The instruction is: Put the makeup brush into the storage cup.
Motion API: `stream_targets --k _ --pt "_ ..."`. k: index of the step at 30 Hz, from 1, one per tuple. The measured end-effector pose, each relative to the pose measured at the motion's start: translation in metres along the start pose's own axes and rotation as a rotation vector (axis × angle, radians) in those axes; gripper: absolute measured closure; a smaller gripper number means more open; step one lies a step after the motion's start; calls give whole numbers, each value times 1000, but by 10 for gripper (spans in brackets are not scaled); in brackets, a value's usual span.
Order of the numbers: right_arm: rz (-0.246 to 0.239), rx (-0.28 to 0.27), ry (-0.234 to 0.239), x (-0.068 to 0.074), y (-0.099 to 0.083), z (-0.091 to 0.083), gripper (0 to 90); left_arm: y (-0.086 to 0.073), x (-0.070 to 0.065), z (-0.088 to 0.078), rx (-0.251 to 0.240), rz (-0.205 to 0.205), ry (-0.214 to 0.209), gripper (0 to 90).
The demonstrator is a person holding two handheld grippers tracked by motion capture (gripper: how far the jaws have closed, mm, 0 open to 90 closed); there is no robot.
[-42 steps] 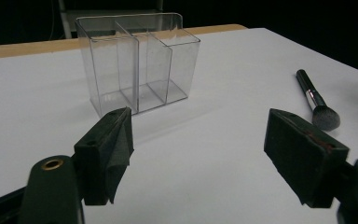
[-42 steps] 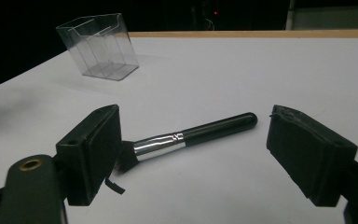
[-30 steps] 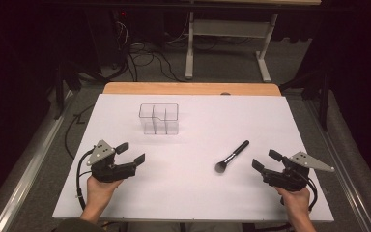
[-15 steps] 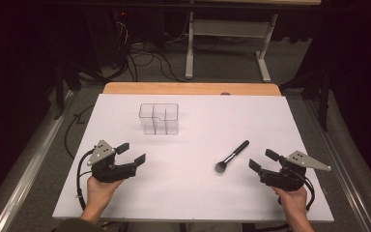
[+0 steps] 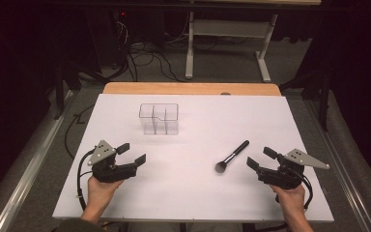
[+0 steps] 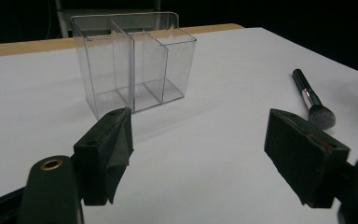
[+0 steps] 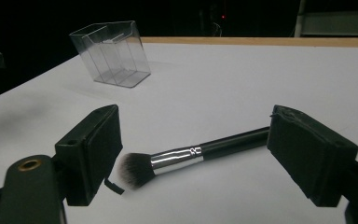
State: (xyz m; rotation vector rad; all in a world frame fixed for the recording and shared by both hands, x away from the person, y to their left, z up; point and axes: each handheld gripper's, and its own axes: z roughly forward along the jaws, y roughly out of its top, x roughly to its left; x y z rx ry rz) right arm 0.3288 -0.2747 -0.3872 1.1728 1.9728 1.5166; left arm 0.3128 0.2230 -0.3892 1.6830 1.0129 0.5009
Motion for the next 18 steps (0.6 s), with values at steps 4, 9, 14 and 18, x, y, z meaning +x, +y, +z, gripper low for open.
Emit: stream_targets --k 4,9,14,18 --pt "-9 1 4 2 2 2 192 0 1 1 6 1 1 237" --pt "-13 -18 6 4 7 4 187 0 1 1 3 -3 1 237" --pt "-33 -22 9 9 15 10 185 -1 1 1 3 -8 -1 237" --pt "-42 -17 14 12 19 15 185 -1 1 1 3 -11 -1 237"
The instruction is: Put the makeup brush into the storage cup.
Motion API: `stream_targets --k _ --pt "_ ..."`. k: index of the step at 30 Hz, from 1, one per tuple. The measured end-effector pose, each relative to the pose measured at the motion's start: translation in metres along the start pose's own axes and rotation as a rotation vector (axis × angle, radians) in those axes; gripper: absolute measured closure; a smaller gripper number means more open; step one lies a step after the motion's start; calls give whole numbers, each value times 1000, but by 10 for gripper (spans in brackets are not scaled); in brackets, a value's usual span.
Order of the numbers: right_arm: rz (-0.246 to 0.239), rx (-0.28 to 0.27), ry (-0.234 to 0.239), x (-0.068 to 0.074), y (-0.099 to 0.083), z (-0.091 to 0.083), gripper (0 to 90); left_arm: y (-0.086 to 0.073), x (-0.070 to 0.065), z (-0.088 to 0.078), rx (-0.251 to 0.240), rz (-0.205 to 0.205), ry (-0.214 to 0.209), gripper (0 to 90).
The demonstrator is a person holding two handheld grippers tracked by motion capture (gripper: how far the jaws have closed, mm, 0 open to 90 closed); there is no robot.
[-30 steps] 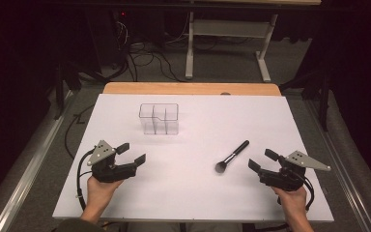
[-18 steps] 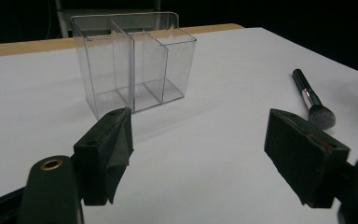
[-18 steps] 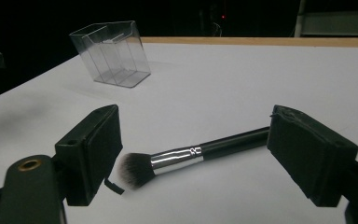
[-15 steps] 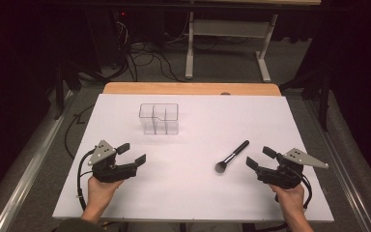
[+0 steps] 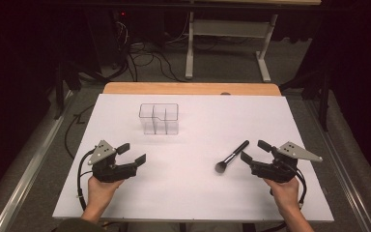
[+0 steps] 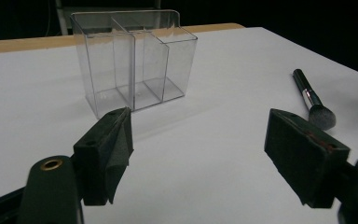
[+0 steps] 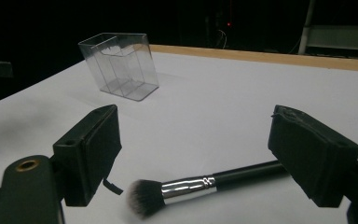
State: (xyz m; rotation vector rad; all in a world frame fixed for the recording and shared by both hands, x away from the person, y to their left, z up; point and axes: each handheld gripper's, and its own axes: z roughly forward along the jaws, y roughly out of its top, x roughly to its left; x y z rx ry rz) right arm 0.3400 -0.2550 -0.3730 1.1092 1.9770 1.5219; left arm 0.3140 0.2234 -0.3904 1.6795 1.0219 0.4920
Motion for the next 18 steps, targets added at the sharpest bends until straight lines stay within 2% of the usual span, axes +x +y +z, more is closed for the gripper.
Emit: stream_targets --k 18 --pt "0 8 29 9 16 27 184 0 0 0 2 0 -3 237"
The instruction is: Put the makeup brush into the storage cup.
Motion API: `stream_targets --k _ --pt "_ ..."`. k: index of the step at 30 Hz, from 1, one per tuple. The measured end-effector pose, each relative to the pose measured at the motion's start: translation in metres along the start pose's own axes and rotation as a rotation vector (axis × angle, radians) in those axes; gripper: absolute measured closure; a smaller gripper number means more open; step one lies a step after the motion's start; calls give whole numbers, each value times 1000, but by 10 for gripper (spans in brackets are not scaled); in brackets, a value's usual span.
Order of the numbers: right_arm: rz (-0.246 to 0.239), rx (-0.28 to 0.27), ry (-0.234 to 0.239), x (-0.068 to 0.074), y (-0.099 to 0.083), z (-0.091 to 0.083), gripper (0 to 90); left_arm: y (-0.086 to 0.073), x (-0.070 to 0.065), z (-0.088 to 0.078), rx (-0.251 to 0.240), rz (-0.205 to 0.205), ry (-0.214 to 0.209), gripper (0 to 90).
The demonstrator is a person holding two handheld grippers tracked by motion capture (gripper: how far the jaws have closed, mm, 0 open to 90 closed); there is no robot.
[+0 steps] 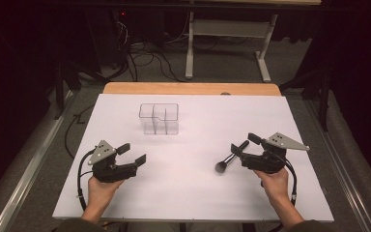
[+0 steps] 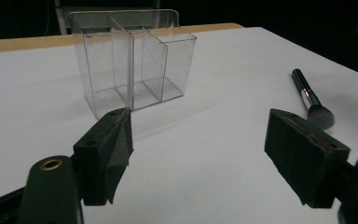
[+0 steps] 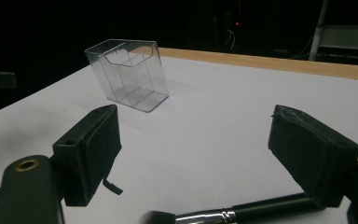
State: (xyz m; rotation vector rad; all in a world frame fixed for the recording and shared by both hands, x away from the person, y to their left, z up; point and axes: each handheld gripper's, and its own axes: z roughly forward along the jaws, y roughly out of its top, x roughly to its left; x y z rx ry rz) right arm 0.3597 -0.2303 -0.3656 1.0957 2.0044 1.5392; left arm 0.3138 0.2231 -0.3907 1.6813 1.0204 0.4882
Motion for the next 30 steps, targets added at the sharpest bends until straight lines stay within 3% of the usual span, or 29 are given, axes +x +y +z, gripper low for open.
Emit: stream_targets --k 15,30 --pt "-11 21 7 5 8 21 185 0 0 0 3 4 -3 237" --pt "0 12 -22 3 16 40 187 0 0 -1 -6 -3 -9 235"
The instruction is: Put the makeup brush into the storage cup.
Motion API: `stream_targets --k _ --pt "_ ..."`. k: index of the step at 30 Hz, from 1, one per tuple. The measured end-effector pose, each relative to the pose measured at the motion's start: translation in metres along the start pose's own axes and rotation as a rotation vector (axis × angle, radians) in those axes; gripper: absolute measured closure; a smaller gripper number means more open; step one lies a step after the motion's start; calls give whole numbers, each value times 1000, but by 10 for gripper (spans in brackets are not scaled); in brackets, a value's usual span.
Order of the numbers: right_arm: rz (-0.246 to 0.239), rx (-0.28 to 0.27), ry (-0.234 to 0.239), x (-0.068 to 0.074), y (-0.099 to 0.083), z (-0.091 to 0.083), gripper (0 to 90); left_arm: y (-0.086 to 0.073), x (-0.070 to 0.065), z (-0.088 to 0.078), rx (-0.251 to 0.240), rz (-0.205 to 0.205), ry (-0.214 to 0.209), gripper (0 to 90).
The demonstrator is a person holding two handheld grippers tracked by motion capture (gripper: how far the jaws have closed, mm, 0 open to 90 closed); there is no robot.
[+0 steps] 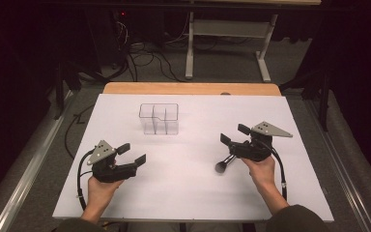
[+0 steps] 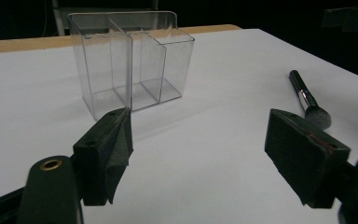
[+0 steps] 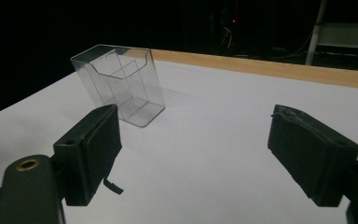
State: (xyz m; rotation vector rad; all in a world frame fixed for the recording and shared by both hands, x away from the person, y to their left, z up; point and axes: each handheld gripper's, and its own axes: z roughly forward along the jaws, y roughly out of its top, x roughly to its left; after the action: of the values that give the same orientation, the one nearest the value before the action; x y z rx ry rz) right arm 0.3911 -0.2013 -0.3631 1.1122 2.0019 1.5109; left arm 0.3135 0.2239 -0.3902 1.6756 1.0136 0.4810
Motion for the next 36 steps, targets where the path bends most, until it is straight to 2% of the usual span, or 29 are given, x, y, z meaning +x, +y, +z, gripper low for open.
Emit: stream_targets --k 5,13,20,31,32,36 --pt "10 7 -5 1 4 9 187 0 0 0 0 0 -2 234" --pt "21 24 2 2 6 13 187 0 0 0 -1 1 -4 234" --pt "20 50 -30 -2 9 12 192 0 0 0 1 0 -5 234" --pt "7 147 -46 -6 17 8 236 0 1 0 -1 -10 -7 233" --pt "-6 176 -54 -7 18 7 244 0 1 0 -1 -12 -7 233" --pt "-26 206 -57 -8 20 6 253 0 1 0 -1 -12 -7 233"
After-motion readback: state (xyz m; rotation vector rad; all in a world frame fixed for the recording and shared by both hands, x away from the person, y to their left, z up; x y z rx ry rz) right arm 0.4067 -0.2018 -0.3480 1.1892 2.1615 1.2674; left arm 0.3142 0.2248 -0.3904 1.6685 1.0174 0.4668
